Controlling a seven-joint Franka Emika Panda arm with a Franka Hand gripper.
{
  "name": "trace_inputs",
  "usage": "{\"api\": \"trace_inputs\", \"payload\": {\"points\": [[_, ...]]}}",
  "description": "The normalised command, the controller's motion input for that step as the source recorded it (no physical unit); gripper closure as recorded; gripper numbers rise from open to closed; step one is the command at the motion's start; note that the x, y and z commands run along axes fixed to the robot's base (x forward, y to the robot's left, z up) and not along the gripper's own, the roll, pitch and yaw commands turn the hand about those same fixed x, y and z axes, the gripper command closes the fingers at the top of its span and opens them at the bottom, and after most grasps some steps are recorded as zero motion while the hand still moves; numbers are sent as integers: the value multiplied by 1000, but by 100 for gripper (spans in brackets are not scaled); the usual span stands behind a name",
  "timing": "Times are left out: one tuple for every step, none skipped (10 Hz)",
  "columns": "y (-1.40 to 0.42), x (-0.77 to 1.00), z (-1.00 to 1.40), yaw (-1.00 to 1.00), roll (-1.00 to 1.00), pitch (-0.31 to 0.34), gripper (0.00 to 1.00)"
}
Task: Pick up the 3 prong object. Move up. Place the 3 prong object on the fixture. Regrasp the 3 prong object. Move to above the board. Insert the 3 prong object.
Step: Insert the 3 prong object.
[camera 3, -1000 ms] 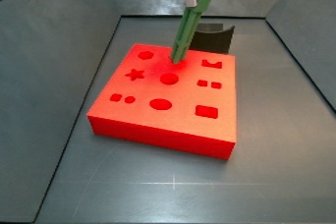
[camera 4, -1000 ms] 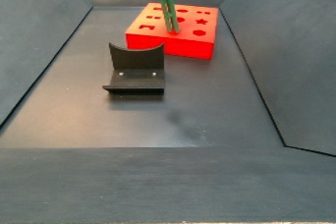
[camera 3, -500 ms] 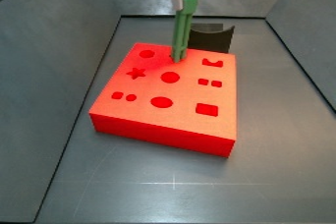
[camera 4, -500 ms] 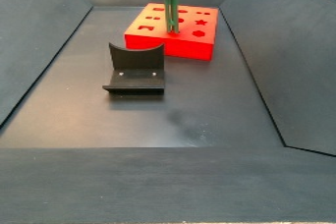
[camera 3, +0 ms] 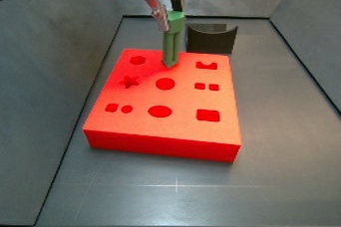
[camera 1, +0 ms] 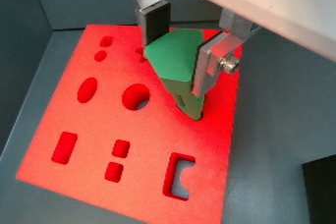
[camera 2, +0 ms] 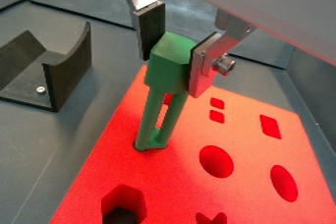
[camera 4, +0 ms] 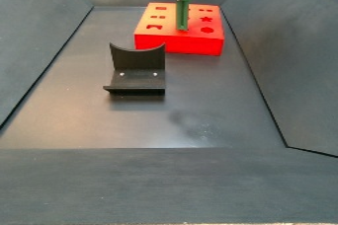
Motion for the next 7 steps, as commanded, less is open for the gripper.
{"api": "trace_inputs", "payload": {"points": [[197, 134, -720, 129, 19, -119, 100], [434, 334, -700, 71, -74, 0, 100], [206, 31, -380, 0, -97, -63, 100], [23, -9, 0, 0, -20, -29, 100], [0, 0, 0, 0, 0, -4, 100], [0, 0, 0, 0, 0, -27, 100], [0, 0, -69, 0, 0, -70, 100]]}}
